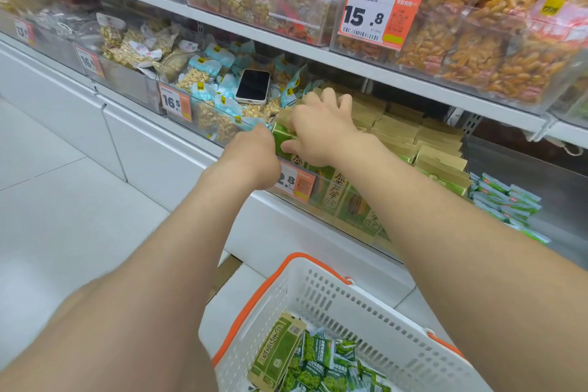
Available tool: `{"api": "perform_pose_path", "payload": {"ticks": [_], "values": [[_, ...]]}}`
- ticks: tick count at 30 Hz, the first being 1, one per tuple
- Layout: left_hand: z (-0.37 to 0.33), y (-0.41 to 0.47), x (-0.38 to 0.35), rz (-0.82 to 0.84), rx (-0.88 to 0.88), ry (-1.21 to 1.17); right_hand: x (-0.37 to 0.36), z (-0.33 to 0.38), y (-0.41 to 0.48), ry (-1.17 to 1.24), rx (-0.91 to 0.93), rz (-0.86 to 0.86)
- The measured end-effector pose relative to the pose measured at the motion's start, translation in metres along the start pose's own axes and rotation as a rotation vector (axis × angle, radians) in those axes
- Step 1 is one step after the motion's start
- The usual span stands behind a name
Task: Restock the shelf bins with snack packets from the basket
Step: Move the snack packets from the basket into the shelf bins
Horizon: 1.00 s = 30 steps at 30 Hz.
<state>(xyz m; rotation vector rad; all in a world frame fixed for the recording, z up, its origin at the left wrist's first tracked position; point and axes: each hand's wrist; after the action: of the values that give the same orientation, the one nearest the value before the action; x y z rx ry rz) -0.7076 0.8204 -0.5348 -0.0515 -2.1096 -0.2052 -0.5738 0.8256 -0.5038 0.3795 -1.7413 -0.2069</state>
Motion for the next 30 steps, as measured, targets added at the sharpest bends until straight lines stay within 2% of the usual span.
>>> {"api": "perform_pose_path", "payload": {"ticks": [2, 4, 6, 9, 17, 19, 21, 23, 24, 25, 27, 29, 30], "values": [[-0.001, -0.002, -0.001, -0.011, -0.030, -0.029, -0.001, -0.009, 0.000, 0.118, -0.109, -0.072], [-0.005, -0.003, -0.001, -0.068, -0.077, -0.060, -0.002, -0.022, 0.002, 0.274, -0.292, -0.237], [-0.009, -0.005, -0.002, -0.131, -0.115, -0.101, -0.003, -0.030, 0.003, 0.382, -0.387, -0.262], [-0.012, -0.005, -0.003, -0.184, -0.165, -0.112, -0.004, -0.033, 0.006, 0.473, -0.412, -0.183], [-0.017, -0.005, -0.009, -0.142, -0.197, -0.046, -0.006, -0.024, 0.013, 0.411, -0.356, -0.172], [-0.019, -0.009, -0.011, -0.178, -0.176, -0.032, -0.007, -0.020, 0.004, 0.355, -0.359, -0.288], [-0.020, -0.013, -0.014, -0.284, -0.166, 0.015, -0.006, -0.014, -0.016, 0.333, -0.316, -0.486], [-0.020, -0.018, -0.014, -0.381, -0.201, 0.018, -0.004, -0.006, -0.047, 0.442, -0.238, -0.660], [-0.019, -0.021, -0.015, -0.378, -0.246, 0.011, -0.006, -0.002, -0.064, 0.493, -0.203, -0.697], [-0.018, -0.024, -0.018, -0.324, -0.309, 0.014, -0.013, 0.002, -0.082, 0.518, -0.180, -0.700], [-0.015, -0.036, -0.031, -0.072, -0.425, 0.104, -0.036, 0.007, -0.117, 0.531, -0.168, -0.635], [-0.010, -0.052, -0.053, 0.219, -0.480, 0.275, -0.067, 0.009, -0.151, 0.570, -0.197, -0.487], [-0.008, -0.059, -0.064, 0.337, -0.488, 0.354, -0.084, 0.008, -0.167, 0.599, -0.224, -0.359]]}}
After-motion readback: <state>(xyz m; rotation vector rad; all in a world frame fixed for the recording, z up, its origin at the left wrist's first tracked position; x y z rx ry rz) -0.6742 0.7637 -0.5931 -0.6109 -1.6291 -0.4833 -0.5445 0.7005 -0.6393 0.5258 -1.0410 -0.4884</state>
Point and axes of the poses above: each hand's wrist, its own y-axis towards the middle knuckle, its own x-axis out of the back of the hand, z = x × y, and after that the axes turned 10 degrees about -z, right-handed
